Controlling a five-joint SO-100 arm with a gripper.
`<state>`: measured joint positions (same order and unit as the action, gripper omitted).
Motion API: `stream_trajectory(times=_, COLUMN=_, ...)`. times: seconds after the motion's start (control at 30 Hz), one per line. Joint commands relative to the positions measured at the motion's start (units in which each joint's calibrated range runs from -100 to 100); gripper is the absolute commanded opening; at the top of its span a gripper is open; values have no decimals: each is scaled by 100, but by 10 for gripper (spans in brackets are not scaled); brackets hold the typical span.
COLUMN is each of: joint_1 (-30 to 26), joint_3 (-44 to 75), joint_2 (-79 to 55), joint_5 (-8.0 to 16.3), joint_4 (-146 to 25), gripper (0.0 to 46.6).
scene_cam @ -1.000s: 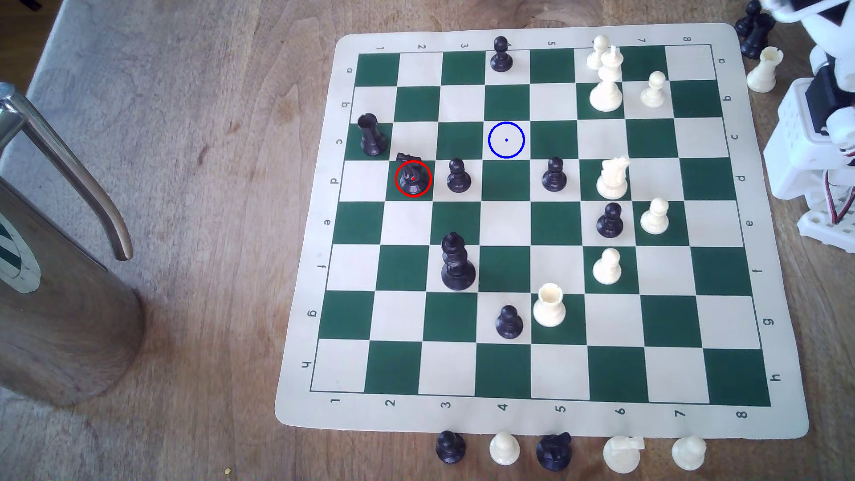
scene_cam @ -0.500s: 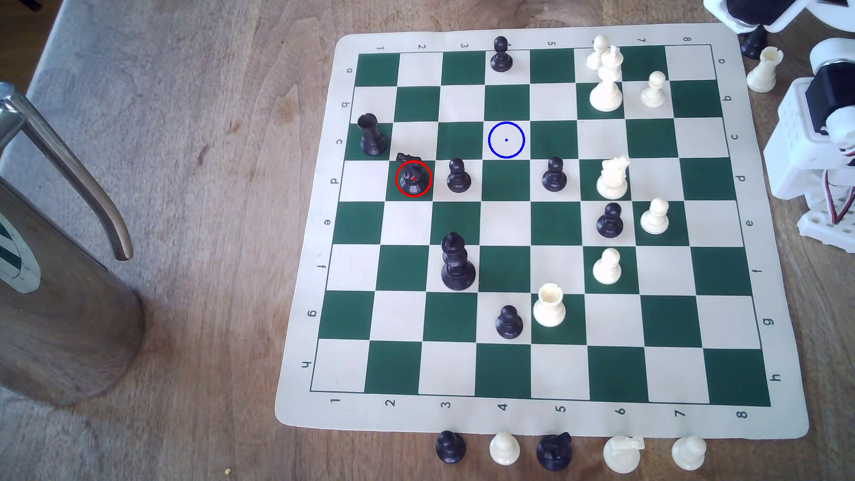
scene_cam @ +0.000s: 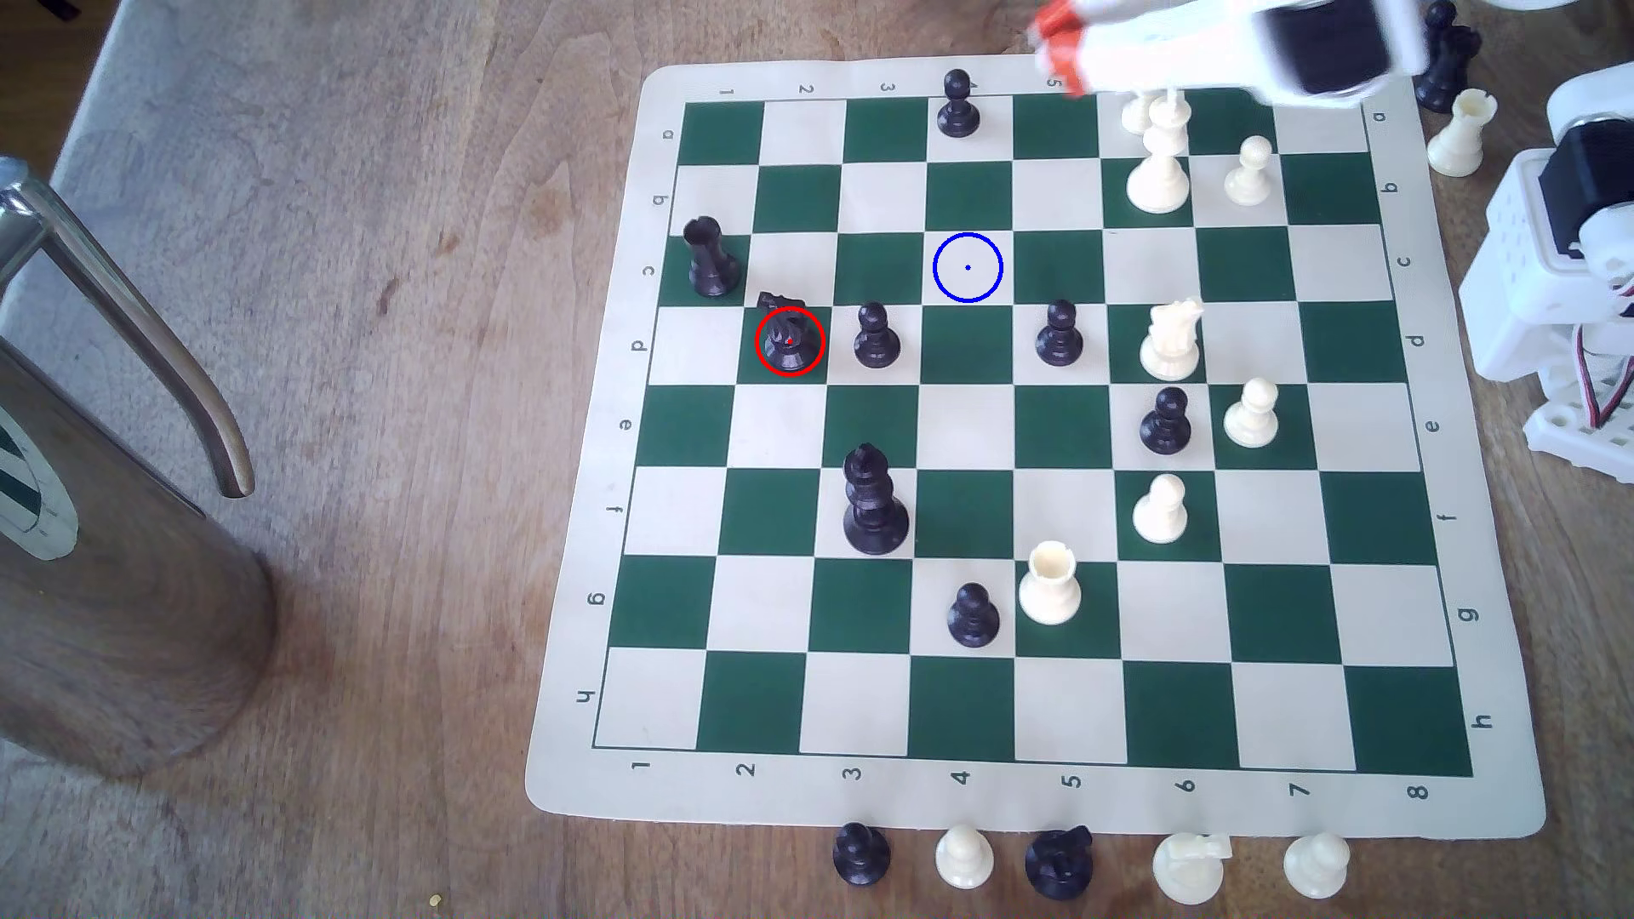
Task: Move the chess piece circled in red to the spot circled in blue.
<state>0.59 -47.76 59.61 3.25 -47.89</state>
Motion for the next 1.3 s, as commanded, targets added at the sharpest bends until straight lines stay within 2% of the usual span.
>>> stream_trajectory(times=0.0, joint_1=7, joint_3=1005, joint_2=-1072, joint_5=264, joint_4=22, gripper=32)
stream_trajectory(times=0.13, joint_1=31, joint_3=1784, joint_2=-1861, joint_5=381, joint_4=-264, gripper=54)
stream_trajectory(times=0.2, joint_1=39, joint_3=2174, joint_2=-2226, joint_5=440, joint_4=-387, gripper=82)
stream_trajectory(times=0.23, joint_1=47, joint_3=2510, joint_2=-2566, joint_5=498, joint_4=-445, gripper=117)
stream_trajectory(times=0.3, joint_1=70, joint_3=2718, joint_2=-2829, joint_5=527, joint_4=-453, gripper=134)
stream_trajectory(times=0.53, joint_1=109, joint_3=3435, joint_2=-4068, joint_5=537, joint_4=-551, gripper=121)
stream_trajectory(times=1.03, joint_1=125, joint_3=5221, joint_2=-6505, joint_5=694, joint_4=-428, gripper=164)
stream_trajectory(times=1.27, joint_1=195, joint_3=5674, joint_2=-7133, joint_5=694, joint_4=-338, gripper=169)
